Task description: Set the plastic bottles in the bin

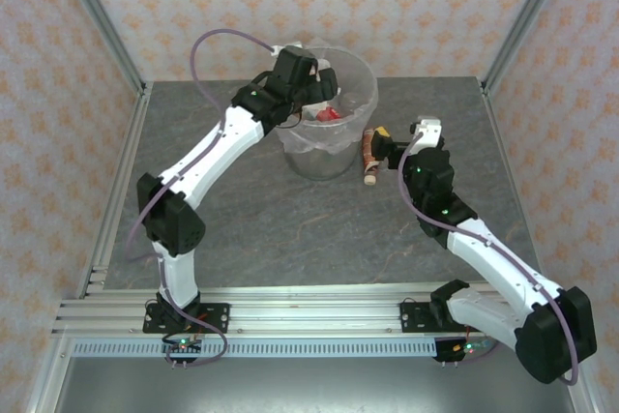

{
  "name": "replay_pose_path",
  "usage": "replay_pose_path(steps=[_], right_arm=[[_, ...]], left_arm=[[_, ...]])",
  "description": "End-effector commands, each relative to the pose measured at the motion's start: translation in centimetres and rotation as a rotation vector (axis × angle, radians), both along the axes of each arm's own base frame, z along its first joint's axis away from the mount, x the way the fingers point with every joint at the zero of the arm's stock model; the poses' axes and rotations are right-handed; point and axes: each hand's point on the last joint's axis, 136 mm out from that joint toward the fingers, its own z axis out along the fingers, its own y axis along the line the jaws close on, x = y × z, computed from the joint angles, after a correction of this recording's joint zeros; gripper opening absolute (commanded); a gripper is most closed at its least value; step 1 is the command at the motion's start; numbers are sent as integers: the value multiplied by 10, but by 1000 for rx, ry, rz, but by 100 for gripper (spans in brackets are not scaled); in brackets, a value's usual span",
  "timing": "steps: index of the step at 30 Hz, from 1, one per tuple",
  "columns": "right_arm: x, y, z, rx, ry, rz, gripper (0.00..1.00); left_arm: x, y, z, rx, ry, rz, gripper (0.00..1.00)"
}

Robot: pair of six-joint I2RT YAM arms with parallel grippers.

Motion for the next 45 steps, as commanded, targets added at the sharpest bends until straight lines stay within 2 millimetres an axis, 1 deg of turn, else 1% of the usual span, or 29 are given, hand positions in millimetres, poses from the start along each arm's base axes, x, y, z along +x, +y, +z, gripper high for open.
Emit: replay_pose_path(steps=[1,5,7,9,12,13,14,16,19,23,27,29,33,38,45], right_arm=[[5,-12,-6,106,-4,-77,99],[12,-20,-24,216,45,-85,99],[16,-25,-38,272,98,-86,99],[20,-26,-54,307,166,-74,99],[25,-20,-77,323,288,-40,99],[25,-18,-81,322,318,-25,99],[28,-12,-93,317,374,-8,99],[30,-11,-106,315,449,-26,99],[31,-10,-119,321,494,-32,99],[35,-8,-132,313,547,-11,99],[43,-8,-142,304,586,2,99],[47,-5,-147,306,613,21,99],[57,-7,-161,274,674,-10,99],[66,-7,-173,255,700,-19,99],[79,1,-192,223,760,19,100]], left_arm=[[-20,9,44,-86,-78,-9,96],[-25,6,48,-111,-96,-41,100],[-27,2,51,-127,-110,-66,100],[-30,-2,54,-150,-125,-96,100],[-34,-5,60,-178,-157,-122,100],[-36,-4,61,-184,-166,-121,100],[-37,-2,62,-190,-177,-116,100],[-41,4,63,-201,-194,-97,100],[-46,14,61,-212,-216,-58,100],[-53,29,59,-211,-246,-6,100],[-57,44,59,-178,-263,48,100],[-58,53,57,-158,-264,90,100],[-61,73,50,-118,-254,178,100],[-65,91,41,-67,-229,253,100],[-68,106,24,-46,-193,321,100]])
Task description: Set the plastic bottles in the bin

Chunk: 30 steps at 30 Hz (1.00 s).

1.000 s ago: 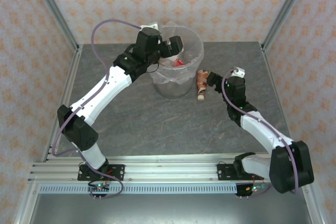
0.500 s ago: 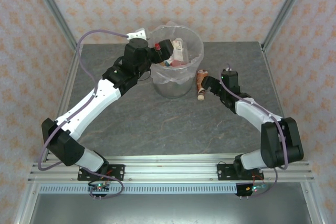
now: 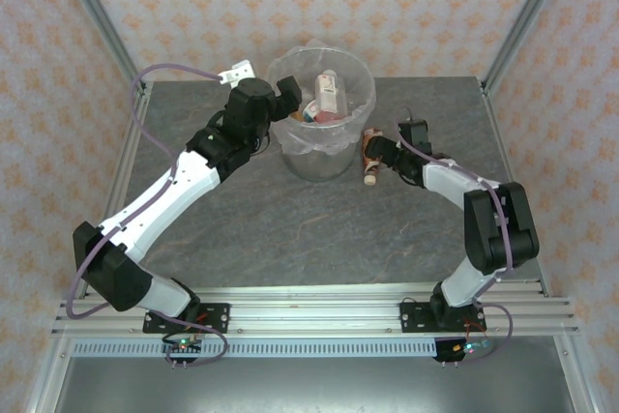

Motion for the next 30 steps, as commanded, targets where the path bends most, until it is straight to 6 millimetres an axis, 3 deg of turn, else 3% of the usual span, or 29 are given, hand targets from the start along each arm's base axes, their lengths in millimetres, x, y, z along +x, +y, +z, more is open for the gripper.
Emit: replay_pose_path(steps=[1,8,18,25,30], right_arm=[[11,3,-4,-22,20,41,100],[37,7,-18,13,44,-11,94],[50,16,-45,-42,132,92,88],[56,4,-63,-94,179,23,86],[56,-6,-66,-134,198,-31,86]], left_arm=[[-8,25,-2,8,13,91,100],[-12,40,-21,55,56,152,100],[-22,57,-38,91,98,199,100],[-19,61,-44,112,106,227,100],[-10,53,-43,109,117,198,100]])
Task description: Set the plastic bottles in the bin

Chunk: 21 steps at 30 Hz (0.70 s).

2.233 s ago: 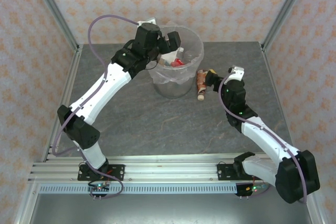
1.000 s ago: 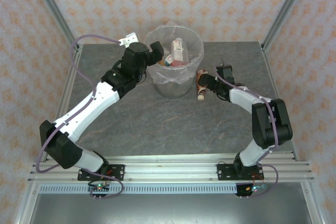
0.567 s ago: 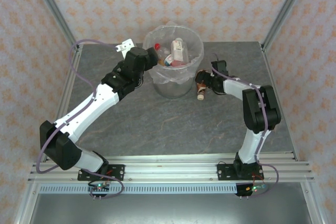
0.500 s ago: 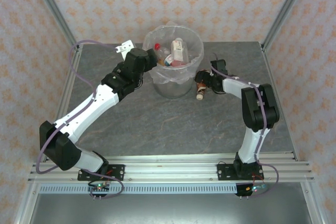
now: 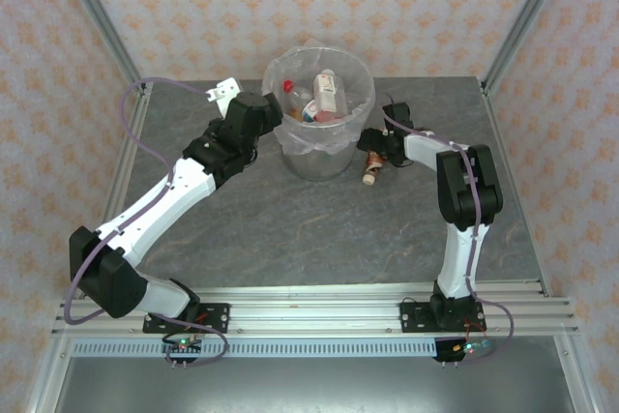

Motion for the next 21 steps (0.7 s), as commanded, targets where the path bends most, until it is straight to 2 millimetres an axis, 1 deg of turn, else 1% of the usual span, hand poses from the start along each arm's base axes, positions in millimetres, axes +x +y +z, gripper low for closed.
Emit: replay_pose_path(steps=[1,2,5,6,11,21], right_arm=[[-4,-20,-16,-82,43,-70,85],[-4,-21,-14,-84,33,-74,85],[-8,-26,-9,-108,14,-81,76],[-9,-29,-7,-120,7,-84,75],[-20,-35,1,-140,-18,-87,73],[-38,-34,25,-86,-118,-78,63]], left_arm=[[5,5,2,12,13,31,100],[6,5,4,9,11,32,100],[6,5,3,5,7,36,100],[7,5,3,4,6,37,100],[6,5,-2,5,21,40,100],[3,5,-8,0,37,34,100]])
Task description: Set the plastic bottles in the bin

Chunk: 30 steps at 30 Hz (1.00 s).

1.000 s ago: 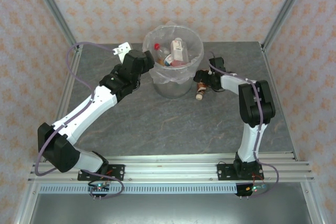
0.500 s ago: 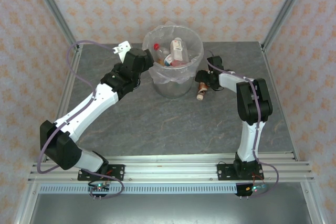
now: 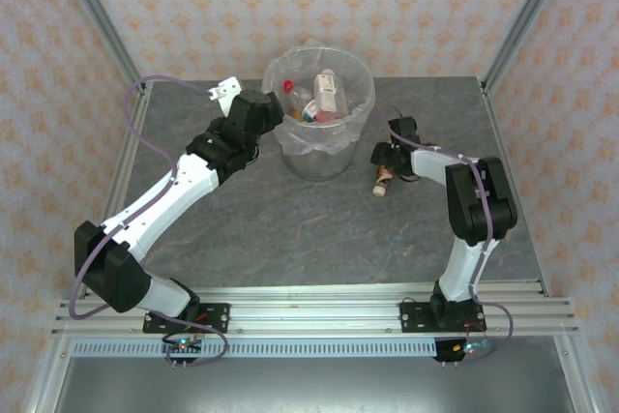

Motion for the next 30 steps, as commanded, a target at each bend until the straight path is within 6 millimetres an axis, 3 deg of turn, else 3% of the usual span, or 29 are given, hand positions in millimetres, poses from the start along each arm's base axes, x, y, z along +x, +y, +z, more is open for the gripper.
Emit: replay_pose_path(steps=[1,9,21,30], right_arm=[[3,-4,27,8,-101,-12,62],[-4,-1,64,47,-254,21,60],[-20,1,145,95,-539,64,57],[-41,8,217,151,-731,133,57]], left_arm=[[-3,7,-4,9,18,25,100],[-4,14,-8,35,30,59,100],[-3,14,-12,46,42,61,100],[0,13,-15,37,43,65,100]])
